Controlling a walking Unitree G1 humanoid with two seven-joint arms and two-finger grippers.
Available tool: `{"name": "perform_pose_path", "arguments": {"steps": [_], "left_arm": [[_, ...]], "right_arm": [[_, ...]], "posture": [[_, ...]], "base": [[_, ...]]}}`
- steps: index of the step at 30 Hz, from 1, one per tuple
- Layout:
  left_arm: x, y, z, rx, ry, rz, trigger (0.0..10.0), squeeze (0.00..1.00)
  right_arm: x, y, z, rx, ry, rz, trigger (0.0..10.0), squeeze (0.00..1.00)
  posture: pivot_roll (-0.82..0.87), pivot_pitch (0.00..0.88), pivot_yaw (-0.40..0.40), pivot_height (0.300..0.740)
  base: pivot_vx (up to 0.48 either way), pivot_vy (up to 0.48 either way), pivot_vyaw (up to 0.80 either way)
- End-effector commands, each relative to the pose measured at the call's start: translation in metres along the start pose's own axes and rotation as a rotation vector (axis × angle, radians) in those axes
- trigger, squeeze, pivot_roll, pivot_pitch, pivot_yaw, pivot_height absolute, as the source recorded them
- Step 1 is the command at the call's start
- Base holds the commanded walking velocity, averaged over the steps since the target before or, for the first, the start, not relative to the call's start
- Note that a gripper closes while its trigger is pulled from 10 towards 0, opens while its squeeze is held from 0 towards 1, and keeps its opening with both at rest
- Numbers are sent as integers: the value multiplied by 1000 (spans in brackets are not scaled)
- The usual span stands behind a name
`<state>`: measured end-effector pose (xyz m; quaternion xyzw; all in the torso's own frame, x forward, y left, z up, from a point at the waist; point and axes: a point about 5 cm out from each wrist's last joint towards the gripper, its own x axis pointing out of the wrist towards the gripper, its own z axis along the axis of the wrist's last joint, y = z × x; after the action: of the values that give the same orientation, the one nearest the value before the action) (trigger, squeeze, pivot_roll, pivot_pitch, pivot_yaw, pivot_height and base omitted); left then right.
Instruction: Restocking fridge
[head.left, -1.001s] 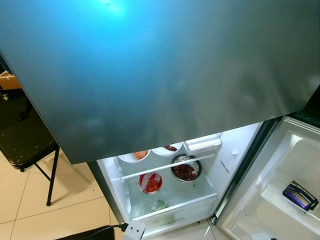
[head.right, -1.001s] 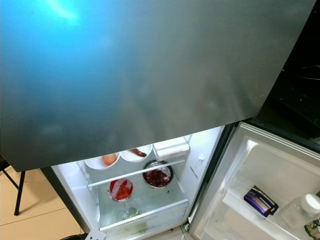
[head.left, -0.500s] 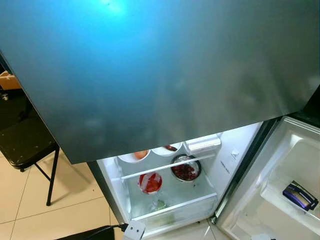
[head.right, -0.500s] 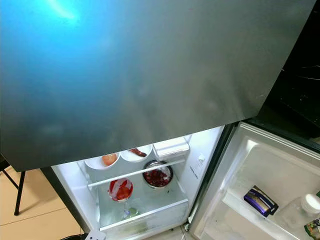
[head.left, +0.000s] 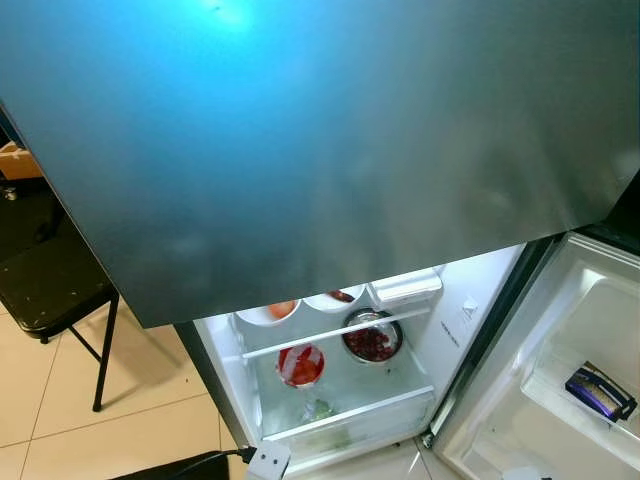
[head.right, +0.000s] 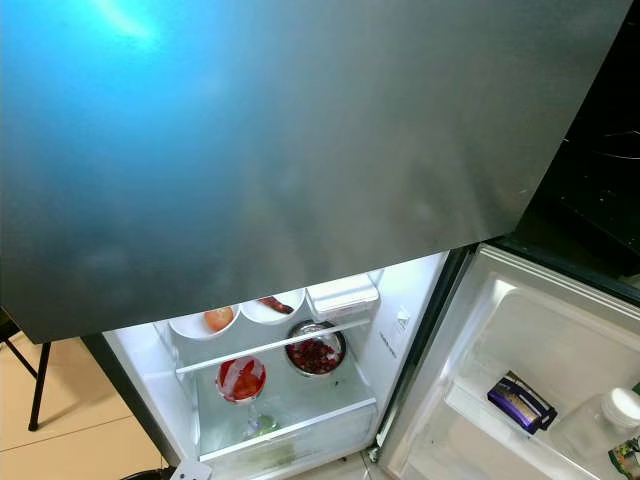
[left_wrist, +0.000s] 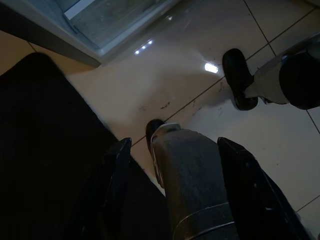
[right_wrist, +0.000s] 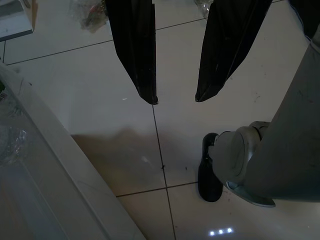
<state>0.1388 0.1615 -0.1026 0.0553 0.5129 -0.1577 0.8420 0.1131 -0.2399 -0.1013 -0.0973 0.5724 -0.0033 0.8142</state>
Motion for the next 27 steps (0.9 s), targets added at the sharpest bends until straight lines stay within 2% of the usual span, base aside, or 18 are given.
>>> {"name": "perform_pose_path", "arguments": {"steps": [1,27], "left_arm": [[0,-3,-5,-5,19,-7,10000,0],[0,-2,-5,-6,21,-5,10000,0]], "right_arm": [[0,3,-2,2,8,8,10000,0],[0,4,-1,-1,8,10,10000,0]], "posture": [[-12,0,-48,740],[-9,0,-49,740]], "base": [[0,0,0],[0,0,0]]}}
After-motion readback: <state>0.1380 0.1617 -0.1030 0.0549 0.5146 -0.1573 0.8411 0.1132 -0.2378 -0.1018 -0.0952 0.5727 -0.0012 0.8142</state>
